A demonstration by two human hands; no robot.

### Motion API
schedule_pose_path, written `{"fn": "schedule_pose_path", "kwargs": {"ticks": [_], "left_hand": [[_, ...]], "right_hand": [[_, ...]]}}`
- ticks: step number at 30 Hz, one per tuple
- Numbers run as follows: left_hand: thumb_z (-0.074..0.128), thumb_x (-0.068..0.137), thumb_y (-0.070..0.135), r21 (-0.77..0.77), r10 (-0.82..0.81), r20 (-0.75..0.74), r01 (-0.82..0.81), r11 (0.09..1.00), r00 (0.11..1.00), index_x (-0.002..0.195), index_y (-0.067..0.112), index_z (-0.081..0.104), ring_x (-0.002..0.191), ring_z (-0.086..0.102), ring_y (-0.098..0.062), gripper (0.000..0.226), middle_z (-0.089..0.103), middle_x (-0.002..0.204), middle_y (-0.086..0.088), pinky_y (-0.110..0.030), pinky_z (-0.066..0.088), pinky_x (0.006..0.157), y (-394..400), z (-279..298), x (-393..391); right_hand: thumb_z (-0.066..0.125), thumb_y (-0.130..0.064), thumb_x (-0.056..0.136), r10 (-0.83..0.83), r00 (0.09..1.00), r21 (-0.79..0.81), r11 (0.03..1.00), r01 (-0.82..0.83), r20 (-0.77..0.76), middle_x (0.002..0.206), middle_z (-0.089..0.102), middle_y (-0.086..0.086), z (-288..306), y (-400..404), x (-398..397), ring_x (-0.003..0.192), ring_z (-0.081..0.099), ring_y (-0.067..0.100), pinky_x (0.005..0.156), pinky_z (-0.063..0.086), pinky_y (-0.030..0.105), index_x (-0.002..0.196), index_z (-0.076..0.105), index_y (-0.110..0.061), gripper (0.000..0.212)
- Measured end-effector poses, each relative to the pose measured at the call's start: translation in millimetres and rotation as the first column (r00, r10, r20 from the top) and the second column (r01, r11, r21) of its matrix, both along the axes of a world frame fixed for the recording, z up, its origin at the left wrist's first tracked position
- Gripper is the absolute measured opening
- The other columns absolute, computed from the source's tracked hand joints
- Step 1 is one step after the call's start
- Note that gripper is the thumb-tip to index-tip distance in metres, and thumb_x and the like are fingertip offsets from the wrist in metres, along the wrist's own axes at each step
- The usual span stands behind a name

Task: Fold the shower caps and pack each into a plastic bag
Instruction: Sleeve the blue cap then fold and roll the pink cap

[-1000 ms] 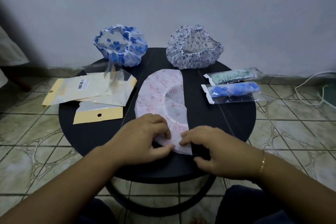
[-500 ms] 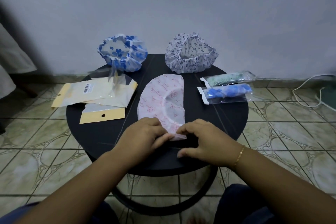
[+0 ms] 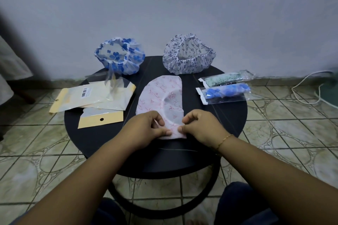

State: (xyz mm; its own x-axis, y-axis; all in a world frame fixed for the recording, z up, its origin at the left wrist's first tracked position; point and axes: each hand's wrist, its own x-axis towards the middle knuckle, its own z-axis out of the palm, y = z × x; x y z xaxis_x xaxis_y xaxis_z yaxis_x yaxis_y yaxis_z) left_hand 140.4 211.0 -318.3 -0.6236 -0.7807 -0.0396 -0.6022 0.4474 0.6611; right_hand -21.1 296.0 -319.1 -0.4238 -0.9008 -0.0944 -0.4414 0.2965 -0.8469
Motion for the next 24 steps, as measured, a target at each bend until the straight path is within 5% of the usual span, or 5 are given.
{"fn": "schedule_pose_path", "kwargs": {"ticks": [4, 8, 12, 15, 24], "left_hand": [[0.076, 0.072, 0.043, -0.020, -0.048, 0.106, 0.050, 0.999, 0.993, 0.079, 0.023, 0.062, 0.059, 0.048, -0.002, 0.025, 0.057, 0.064, 0.011, -0.021, 0.038, 0.059, -6, 4, -4], [0.071, 0.076, 0.049, -0.080, -0.150, 0.247, 0.175, 0.981, 0.957, 0.079, 0.028, 0.061, 0.063, 0.052, 0.001, 0.023, 0.060, 0.068, 0.013, -0.022, 0.042, 0.067, -13, 10, -7], [0.064, 0.081, 0.050, -0.256, -0.236, 0.304, 0.318, 0.913, 0.923, 0.075, 0.039, 0.054, 0.077, 0.054, -0.001, 0.016, 0.059, 0.086, 0.015, -0.022, 0.043, 0.073, -11, 10, -5], [0.062, 0.083, 0.050, -0.391, -0.304, 0.286, 0.401, 0.829, 0.909, 0.091, 0.038, 0.068, 0.079, 0.054, 0.000, 0.016, 0.059, 0.098, 0.015, -0.020, 0.043, 0.071, -13, 6, -1], [0.044, 0.079, 0.052, -0.618, -0.363, 0.167, 0.384, 0.686, 0.917, 0.083, 0.028, 0.076, 0.064, 0.063, -0.010, 0.040, 0.066, 0.083, 0.014, -0.025, 0.051, 0.052, -11, -15, 4]], "right_hand": [[0.070, -0.016, 0.078, 0.146, 0.945, 0.014, 0.989, -0.148, -0.294, 0.073, 0.055, -0.005, 3, 0, -2, 0.065, 0.051, 0.009, 0.056, 0.036, 0.013, 0.078, 0.051, -0.026, 0.022], [0.064, -0.022, 0.085, 0.305, 0.842, 0.120, 0.952, -0.282, -0.444, 0.077, 0.052, -0.009, 8, 2, -11, 0.075, 0.052, 0.010, 0.061, 0.037, 0.012, 0.090, 0.063, -0.027, 0.007], [0.052, -0.030, 0.093, 0.377, 0.730, 0.187, 0.925, -0.331, -0.570, 0.107, 0.052, 0.001, 2, 5, -9, 0.099, 0.054, 0.015, 0.084, 0.038, 0.020, 0.123, 0.061, -0.026, 0.031], [0.047, -0.034, 0.095, 0.339, 0.708, 0.137, 0.935, -0.328, -0.619, 0.109, 0.049, -0.002, -5, 11, -6, 0.098, 0.054, 0.015, 0.078, 0.038, 0.020, 0.128, 0.056, -0.026, 0.035], [0.043, -0.049, 0.079, 0.200, 0.551, -0.002, 0.939, -0.343, -0.810, 0.101, 0.057, -0.003, -25, 26, -1, 0.087, 0.058, 0.016, 0.056, 0.045, 0.021, 0.100, 0.069, -0.021, 0.043]]}}
